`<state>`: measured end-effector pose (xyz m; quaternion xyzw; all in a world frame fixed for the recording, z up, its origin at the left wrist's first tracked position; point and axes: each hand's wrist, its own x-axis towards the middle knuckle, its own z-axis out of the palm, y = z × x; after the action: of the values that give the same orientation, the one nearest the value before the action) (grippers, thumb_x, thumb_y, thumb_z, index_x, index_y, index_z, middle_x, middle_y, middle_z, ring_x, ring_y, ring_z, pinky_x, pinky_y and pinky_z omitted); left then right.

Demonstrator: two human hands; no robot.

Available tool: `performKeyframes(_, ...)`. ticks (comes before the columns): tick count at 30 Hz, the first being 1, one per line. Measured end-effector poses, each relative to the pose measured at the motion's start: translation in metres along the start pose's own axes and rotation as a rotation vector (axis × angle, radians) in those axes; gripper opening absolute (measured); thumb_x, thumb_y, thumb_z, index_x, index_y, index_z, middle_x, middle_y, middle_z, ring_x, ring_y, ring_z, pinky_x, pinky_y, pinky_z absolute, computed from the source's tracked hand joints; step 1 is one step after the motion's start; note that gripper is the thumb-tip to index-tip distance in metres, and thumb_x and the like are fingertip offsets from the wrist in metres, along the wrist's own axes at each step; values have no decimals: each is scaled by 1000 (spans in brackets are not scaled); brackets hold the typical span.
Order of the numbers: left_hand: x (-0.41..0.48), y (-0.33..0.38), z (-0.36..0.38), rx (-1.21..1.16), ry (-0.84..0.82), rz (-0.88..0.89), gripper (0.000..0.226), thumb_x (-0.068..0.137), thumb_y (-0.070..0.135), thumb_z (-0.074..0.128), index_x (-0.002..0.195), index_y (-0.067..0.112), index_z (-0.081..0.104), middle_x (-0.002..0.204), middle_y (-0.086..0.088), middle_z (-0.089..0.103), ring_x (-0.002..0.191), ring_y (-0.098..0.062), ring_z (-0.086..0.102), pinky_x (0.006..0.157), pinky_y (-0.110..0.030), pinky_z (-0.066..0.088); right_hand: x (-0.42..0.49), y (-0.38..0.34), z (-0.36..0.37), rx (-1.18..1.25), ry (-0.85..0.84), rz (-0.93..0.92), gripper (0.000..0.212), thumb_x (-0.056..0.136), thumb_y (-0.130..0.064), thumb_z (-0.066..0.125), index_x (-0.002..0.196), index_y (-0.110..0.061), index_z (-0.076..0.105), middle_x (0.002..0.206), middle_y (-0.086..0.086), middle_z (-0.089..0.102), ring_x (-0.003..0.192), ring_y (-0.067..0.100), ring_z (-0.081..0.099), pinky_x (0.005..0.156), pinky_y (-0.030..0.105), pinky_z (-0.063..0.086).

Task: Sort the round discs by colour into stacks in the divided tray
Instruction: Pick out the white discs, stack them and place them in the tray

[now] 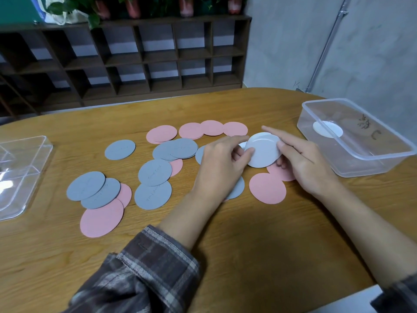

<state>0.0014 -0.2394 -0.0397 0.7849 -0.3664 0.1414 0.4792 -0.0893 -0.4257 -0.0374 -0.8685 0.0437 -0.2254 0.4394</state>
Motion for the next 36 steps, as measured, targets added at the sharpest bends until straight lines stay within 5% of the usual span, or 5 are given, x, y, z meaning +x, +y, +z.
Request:
performKeyframes(7,0,-2,2,-14,12,-80,22,91,27,78,106,11,78,76,5,70,69,-7,64,69,-26,55,-5,-11,3,-170,-16,-112,44,105,-30,54,149,-28,53,94,0,63,80,11,55,70,13,40)
performKeyframes(13,1,-5,2,22,7,-76,25,94,36,74,107,16,77,86,7,70,77,-6,63,74,-29,53,-4,-12,3,-249,-10,-123,48,100,-21,64,147,-29,55,118,-7,70,89,13,60,74,15,45)
performKeyframes(17,1,-3,1,110,-53,-68,36,98,45,66,124,20,71,119,6,67,108,-9,61,91,-29,52,-4,-9,2,-252,28,-119,34,100,-19,61,133,-30,61,110,-13,69,90,12,62,78,29,48)
performKeyframes(22,0,0,-1,319,-307,-82,49,102,36,58,147,17,55,156,1,51,143,-20,45,116,-37,36,0,-4,-2,-256,145,-57,32,100,-18,61,131,-25,61,109,-14,66,92,-5,57,76,6,39)
performKeyframes(36,0,-3,0,347,-246,-64,24,105,32,55,116,19,71,111,3,72,107,-19,62,88,-39,51,0,-4,-3,-264,176,-23,32,99,-16,60,129,-27,63,108,-14,66,86,-4,56,73,5,36)
